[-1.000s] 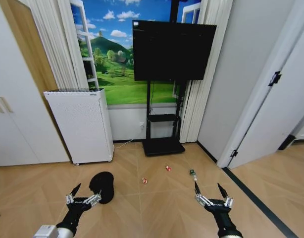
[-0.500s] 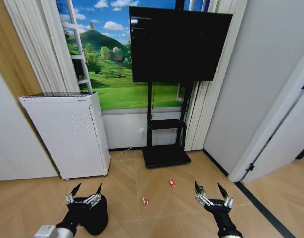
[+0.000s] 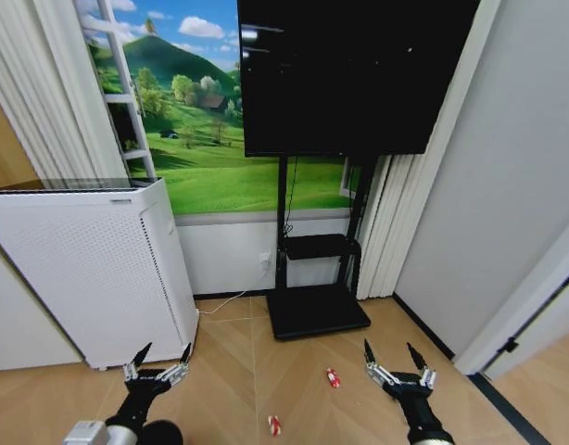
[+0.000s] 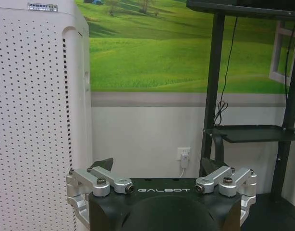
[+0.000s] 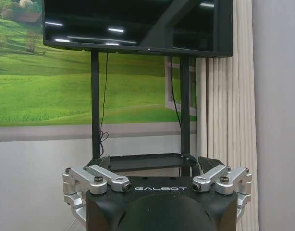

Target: Pick up the trash bin and place the garbage on the floor into it.

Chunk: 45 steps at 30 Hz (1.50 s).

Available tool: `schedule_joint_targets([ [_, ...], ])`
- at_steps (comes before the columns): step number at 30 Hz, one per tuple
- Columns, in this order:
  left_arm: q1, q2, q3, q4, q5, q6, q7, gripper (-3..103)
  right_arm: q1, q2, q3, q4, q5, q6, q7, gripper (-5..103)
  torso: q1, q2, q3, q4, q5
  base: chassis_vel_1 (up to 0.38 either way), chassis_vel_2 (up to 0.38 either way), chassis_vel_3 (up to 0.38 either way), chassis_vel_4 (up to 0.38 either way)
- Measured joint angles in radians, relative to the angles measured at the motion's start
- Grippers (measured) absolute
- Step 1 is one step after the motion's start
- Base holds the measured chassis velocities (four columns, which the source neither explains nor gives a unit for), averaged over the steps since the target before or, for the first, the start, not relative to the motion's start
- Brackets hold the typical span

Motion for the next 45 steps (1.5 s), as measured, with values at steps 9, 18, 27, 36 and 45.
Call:
schedule_joint_targets([
  [9, 0.001, 0.0, 0.0, 0.0, 0.0, 0.0, 0.0, 100, 0.0, 0.0, 0.0, 0.0, 0.0, 0.0, 0.0, 100, -0.002, 0.001, -0.001, 0.0004, 0.0007, 0.038, -0.024, -0.032, 0.028],
  [18, 0.0, 0.0, 0.0, 0.0, 0.0, 0.0, 0.0, 100, 0.0, 0.0, 0.0, 0.0, 0.0, 0.0, 0.0, 100, -0.003, -0.004, -0.003, 0.0004, 0.001, 0.007, -0.006, -0.002, 0.005],
  [27, 0.0, 0.0, 0.0, 0.0, 0.0, 0.0, 0.0, 100, 0.0, 0.0, 0.0, 0.0, 0.0, 0.0, 0.0, 100, -0.021, -0.042, -0.025, 0.0003, 0.001, 0.0, 0.0, 0.0, 0.0],
  [36, 0.0, 0.0, 0.0, 0.0, 0.0, 0.0, 0.0, 100, 0.0, 0.0, 0.0, 0.0, 0.0, 0.0, 0.0, 100, -0.039, -0.086, -0.05, 0.0003, 0.001, 0.0, 0.0, 0.0, 0.0],
  [45, 0.0, 0.0, 0.0, 0.0, 0.0, 0.0, 0.0, 100, 0.0, 0.0, 0.0, 0.0, 0.0, 0.0, 0.0, 100, -0.058, -0.13, -0.076, 0.0003, 0.001, 0.0, 0.0, 0.0, 0.0],
])
